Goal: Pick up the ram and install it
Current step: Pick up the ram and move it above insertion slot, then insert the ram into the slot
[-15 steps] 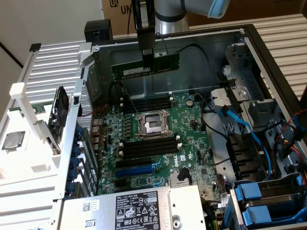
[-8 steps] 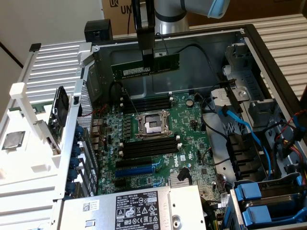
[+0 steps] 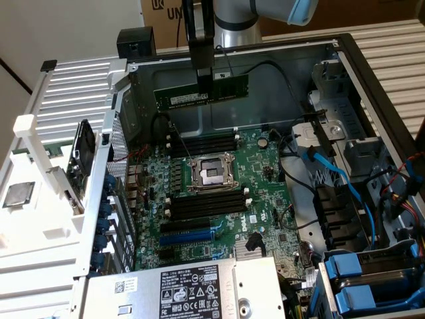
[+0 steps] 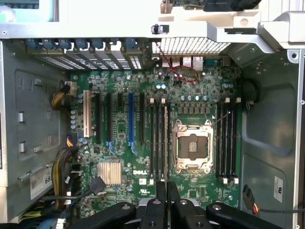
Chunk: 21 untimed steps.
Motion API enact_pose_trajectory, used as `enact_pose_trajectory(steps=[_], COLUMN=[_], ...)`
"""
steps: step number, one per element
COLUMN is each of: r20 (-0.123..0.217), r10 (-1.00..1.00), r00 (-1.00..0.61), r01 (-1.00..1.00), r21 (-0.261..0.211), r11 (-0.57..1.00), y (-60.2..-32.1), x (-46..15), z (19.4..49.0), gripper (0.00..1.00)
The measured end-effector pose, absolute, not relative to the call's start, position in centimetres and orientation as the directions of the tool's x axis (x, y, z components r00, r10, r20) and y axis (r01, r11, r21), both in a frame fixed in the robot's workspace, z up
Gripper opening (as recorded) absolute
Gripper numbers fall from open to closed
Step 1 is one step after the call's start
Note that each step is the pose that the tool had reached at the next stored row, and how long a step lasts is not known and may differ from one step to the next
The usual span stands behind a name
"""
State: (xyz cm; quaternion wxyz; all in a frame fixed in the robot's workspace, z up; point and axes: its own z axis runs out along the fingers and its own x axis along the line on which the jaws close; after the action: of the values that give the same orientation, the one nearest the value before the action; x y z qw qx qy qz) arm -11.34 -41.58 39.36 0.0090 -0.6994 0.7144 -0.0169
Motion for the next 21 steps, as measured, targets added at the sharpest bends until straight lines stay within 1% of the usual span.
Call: enact_pose_trajectory(steps=[21], r20=[0.011], r10=[-0.999], r00=[-0.043], r01=[-0.998], r21=[-0.037], r11=[0.043], y=[-41.58], x=[-11.34], z=[39.36], gripper=[0.13])
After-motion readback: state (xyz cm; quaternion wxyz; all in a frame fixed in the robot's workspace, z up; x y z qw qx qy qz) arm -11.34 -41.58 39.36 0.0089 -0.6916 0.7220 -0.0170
